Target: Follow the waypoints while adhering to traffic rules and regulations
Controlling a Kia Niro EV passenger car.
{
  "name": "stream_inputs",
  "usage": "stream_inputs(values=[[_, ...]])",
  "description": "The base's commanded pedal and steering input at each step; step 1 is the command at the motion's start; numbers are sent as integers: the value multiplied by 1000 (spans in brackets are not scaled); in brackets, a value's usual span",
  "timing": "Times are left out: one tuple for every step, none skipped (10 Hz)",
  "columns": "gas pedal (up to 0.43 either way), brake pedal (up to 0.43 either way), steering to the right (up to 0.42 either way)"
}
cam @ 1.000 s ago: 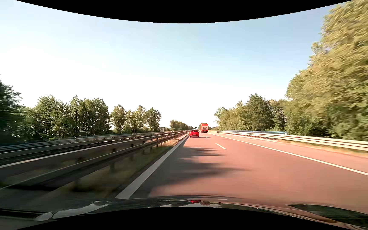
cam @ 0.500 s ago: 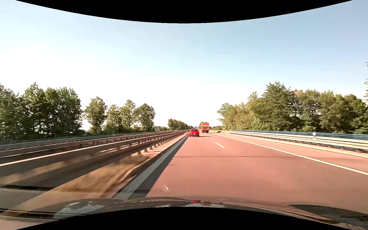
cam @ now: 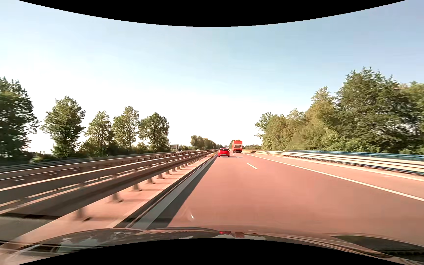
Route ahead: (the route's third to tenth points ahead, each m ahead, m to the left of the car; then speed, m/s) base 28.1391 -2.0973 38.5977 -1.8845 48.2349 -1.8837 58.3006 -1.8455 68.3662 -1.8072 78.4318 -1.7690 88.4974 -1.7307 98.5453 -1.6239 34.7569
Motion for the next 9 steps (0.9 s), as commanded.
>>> stream_inputs(values=[[220, 6, -1], [209, 6, -1], [209, 6, -1], [209, 6, -1], [209, 6, -1], [209, 6, -1], [209, 6, -1], [209, 6, 0], [209, 6, 1]])
